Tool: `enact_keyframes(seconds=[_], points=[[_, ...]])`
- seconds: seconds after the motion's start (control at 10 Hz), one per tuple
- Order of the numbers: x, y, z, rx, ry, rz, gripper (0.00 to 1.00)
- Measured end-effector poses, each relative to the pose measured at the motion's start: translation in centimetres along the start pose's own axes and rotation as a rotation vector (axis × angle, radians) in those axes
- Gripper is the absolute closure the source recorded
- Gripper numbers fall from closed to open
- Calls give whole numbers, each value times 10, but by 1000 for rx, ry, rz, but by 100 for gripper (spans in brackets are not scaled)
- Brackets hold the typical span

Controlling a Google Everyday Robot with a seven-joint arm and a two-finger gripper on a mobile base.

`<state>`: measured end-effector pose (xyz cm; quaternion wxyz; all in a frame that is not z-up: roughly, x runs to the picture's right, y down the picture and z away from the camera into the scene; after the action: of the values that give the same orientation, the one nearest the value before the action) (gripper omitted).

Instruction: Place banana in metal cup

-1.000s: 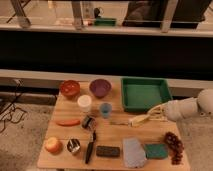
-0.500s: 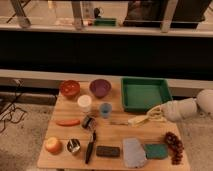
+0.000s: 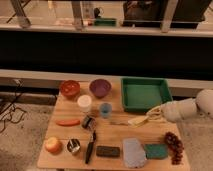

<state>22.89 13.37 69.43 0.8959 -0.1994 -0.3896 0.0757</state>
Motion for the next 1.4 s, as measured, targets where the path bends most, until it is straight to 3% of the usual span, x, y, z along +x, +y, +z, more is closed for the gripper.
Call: enact_keyframes(seconds=[0.7,0.9,1.1,1.4], points=[[0,0,1,1,-3,-2,97],[-9,3,11,-30,-16,-27,97],[-33,11,34,-81,-40,-65,97],[-88,22,78,-164,-93,-151,97]])
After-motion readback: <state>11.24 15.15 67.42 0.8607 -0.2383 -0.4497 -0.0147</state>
